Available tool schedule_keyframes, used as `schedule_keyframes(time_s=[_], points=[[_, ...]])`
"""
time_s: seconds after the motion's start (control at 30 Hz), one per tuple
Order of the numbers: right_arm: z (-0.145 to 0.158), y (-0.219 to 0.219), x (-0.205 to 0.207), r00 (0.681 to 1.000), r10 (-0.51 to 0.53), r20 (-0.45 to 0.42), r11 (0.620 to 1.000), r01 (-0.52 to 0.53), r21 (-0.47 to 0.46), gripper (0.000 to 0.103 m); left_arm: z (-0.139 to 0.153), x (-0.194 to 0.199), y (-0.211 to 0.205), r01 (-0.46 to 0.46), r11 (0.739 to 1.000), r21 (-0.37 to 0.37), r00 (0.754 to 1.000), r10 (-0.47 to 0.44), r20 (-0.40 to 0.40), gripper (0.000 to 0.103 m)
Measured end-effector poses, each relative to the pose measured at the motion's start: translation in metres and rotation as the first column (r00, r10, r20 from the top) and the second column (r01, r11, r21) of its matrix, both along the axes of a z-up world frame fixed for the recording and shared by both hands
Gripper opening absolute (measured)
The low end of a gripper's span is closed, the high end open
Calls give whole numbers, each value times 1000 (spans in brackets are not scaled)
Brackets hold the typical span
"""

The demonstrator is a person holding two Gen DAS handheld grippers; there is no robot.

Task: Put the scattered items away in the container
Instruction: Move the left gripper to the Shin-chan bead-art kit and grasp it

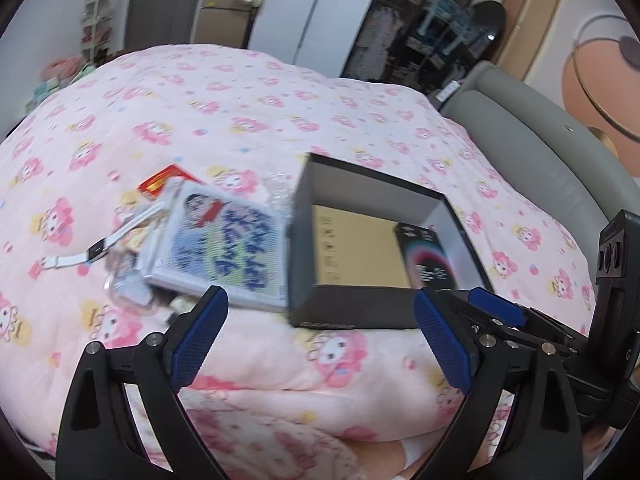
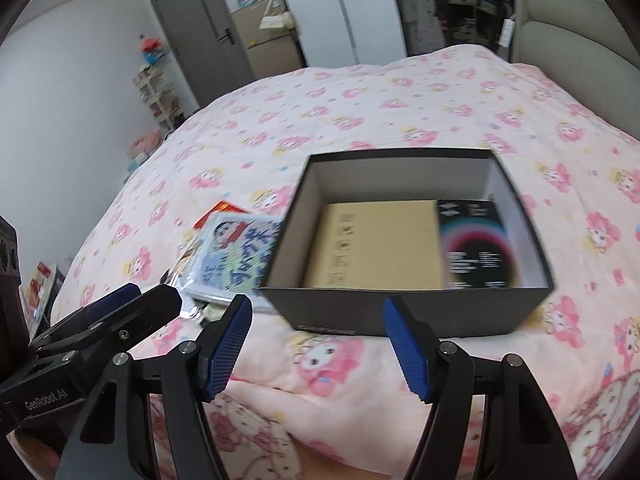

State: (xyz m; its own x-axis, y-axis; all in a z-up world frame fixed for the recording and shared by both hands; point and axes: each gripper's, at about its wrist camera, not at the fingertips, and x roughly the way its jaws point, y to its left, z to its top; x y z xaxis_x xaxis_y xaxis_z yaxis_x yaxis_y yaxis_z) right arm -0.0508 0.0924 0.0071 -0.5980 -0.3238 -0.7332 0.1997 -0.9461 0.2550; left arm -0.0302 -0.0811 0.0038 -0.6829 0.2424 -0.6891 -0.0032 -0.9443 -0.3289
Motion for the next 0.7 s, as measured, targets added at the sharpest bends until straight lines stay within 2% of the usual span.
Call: schedule_keyframes(time_s=[0.33, 0.53, 0.7], points=[[-28, -81, -21, 987, 141, 75, 990, -141, 2, 65, -26, 6, -77, -121, 993, 10, 991, 120, 65, 95], [-47, -123, -44, 972, 210, 109, 977, -211, 4, 65, -53, -9, -116, -191, 978, 78, 976, 182, 118, 94], [-70, -143, -64, 956, 243, 166, 969, -246, -4, 65, -86, -36, -149, -274, 948, 161, 945, 234, 227, 80]])
